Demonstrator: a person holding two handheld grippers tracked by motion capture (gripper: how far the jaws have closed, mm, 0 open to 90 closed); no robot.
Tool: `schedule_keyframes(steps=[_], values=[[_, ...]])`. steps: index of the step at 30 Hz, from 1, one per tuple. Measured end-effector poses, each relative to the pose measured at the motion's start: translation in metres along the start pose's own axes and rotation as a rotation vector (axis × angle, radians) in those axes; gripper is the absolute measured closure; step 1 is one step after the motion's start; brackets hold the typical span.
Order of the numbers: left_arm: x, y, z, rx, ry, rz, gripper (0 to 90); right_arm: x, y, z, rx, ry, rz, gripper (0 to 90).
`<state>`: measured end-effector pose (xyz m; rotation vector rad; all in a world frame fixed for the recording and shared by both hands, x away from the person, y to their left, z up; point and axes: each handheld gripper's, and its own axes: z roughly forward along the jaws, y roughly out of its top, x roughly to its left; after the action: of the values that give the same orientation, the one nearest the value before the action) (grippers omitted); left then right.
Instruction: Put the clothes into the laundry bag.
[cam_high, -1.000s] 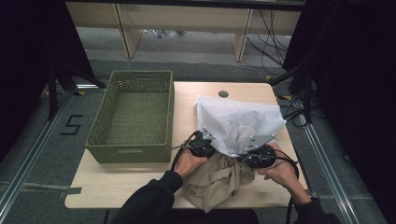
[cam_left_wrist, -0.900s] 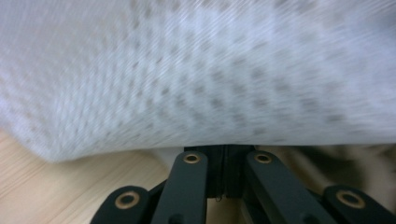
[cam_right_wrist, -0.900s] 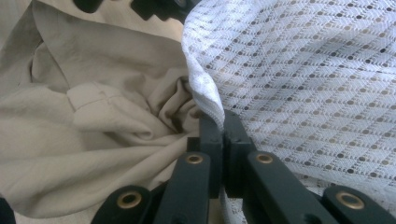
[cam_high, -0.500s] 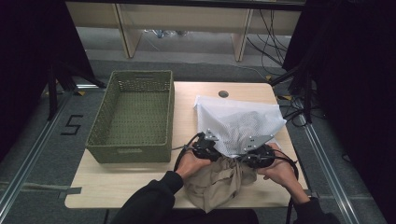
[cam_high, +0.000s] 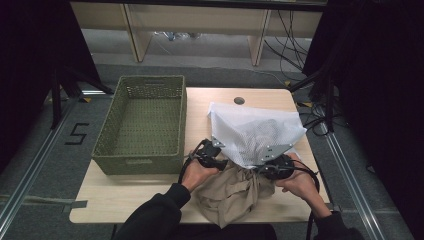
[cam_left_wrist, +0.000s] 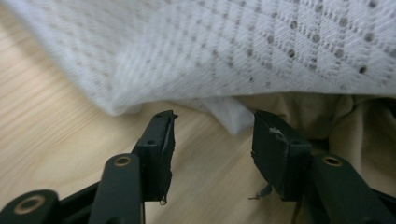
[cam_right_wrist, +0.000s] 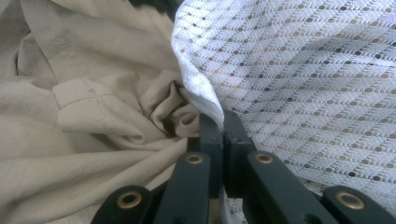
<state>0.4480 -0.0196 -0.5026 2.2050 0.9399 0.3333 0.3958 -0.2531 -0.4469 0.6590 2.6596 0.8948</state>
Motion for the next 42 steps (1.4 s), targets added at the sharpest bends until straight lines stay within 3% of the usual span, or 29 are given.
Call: schedule_keyframes(steps=[3, 4, 5, 7, 10, 13, 18, 22, 24, 25, 29, 31, 33, 35, 37, 39, 42], values=[[-0.001, 0.002, 0.008, 0.019, -0.005, 0.041, 55.8, 0.000, 0.000, 0.000, -0.002, -0.003, 0.004, 89.9], [-0.001, 0.003, 0.009, 0.005, -0.011, 0.029, 59.2, 0.000, 0.000, 0.000, -0.002, -0.002, 0.003, 89.9], [-0.001, 0.004, 0.010, 0.012, -0.019, 0.029, 68.7, 0.000, 0.000, 0.000, 0.000, -0.005, 0.004, 90.0], [-0.002, 0.004, 0.009, 0.015, -0.014, 0.051, 79.1, 0.000, 0.000, -0.001, 0.001, -0.007, 0.004, 89.9], [0.000, 0.002, 0.005, -0.006, 0.004, 0.019, 86.7, 0.000, 0.000, -0.001, 0.002, -0.009, 0.003, 89.9], [0.005, 0.000, -0.004, -0.019, 0.006, -0.002, 87.4, 0.000, 0.000, 0.000, 0.001, -0.008, -0.006, 89.9], [0.008, -0.006, -0.020, -0.026, 0.002, -0.002, 87.7, 0.001, 0.002, 0.001, 0.010, -0.016, -0.004, 90.0], [0.012, -0.013, -0.027, -0.014, 0.046, 0.031, 87.7, 0.001, 0.003, 0.003, 0.020, -0.026, 0.000, 90.0], [0.014, -0.016, -0.024, -0.005, 0.019, -0.027, 87.0, 0.002, 0.004, 0.006, 0.020, -0.021, -0.011, 90.0], [0.014, -0.017, -0.023, 0.002, 0.004, -0.032, 85.5, 0.002, 0.004, 0.006, 0.026, -0.018, -0.012, 90.0], [0.012, -0.015, -0.017, 0.003, -0.008, -0.056, 63.7, 0.004, 0.005, 0.004, 0.028, -0.020, 0.005, 89.9], [0.013, -0.012, -0.013, 0.001, -0.007, -0.087, 57.6, 0.003, 0.006, 0.001, 0.014, -0.003, -0.009, 90.0], [0.014, -0.011, -0.009, 0.011, -0.009, -0.064, 63.9, 0.004, 0.008, -0.004, 0.001, 0.004, -0.025, 90.0], [0.013, -0.012, -0.005, 0.002, -0.034, -0.074, 75.7, 0.007, 0.009, -0.009, 0.006, 0.015, -0.025, 90.0], [0.012, -0.012, -0.004, 0.001, -0.034, -0.086, 85.6, 0.009, 0.010, -0.008, 0.008, 0.034, -0.038, 90.0], [0.012, -0.013, -0.005, -0.003, -0.026, -0.094, 87.9, 0.011, 0.010, -0.003, 0.017, 0.067, -0.036, 90.0], [0.010, -0.016, -0.008, -0.005, -0.048, -0.103, 88.4, 0.012, 0.008, 0.009, 0.035, 0.097, -0.020, 90.0]])
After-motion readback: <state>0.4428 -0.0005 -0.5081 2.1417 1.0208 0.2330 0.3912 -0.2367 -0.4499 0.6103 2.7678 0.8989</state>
